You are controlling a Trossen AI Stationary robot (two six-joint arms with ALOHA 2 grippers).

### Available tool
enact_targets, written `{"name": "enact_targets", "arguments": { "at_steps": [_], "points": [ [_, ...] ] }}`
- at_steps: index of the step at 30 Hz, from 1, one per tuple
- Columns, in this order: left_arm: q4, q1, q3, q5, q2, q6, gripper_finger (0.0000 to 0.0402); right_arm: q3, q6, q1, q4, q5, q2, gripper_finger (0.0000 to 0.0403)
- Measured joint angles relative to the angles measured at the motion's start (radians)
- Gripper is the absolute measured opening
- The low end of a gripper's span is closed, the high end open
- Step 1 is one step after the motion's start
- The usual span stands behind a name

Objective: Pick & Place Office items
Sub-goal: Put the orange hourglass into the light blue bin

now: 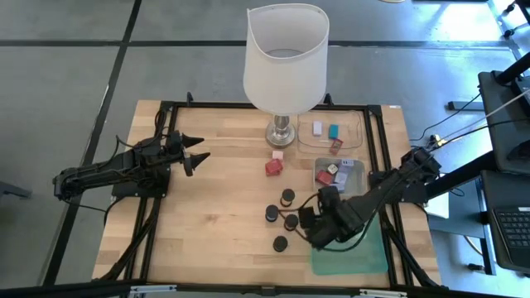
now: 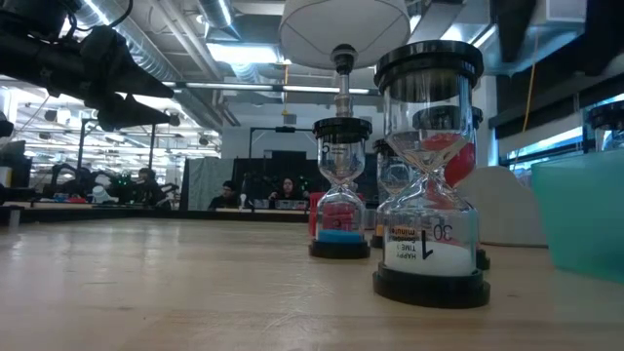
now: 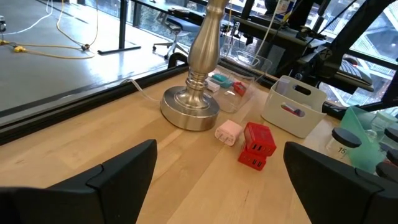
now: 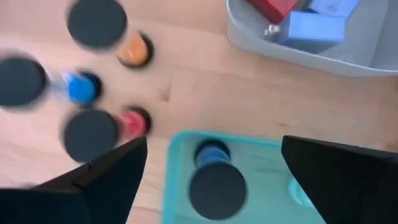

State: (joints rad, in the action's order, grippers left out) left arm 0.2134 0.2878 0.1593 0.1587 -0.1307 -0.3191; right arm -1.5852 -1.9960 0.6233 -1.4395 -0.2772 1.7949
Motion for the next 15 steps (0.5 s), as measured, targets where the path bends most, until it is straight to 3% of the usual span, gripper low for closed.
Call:
{"name": "enact_targets", "arguments": {
  "at_steps": [6,11,15],
  "points": [
    [0.0,0.0,0.0,0.0,0.0,0.0,0.0347,0.0,-0.091,-0.075,0.033,-0.009,-0.018,0.0378],
    [0.0,0.0,0.0,0.0,0.0,0.0,0.0347,0.0,-0.019,-0.172,0.125,0.098,-0.011,0.0378],
    [0.0,0.0,0.0,0.0,0.0,0.0,0.0347,0.0,0.047,-0.223,0.177,0.102,-0.011,0.0379]
  ]
}}
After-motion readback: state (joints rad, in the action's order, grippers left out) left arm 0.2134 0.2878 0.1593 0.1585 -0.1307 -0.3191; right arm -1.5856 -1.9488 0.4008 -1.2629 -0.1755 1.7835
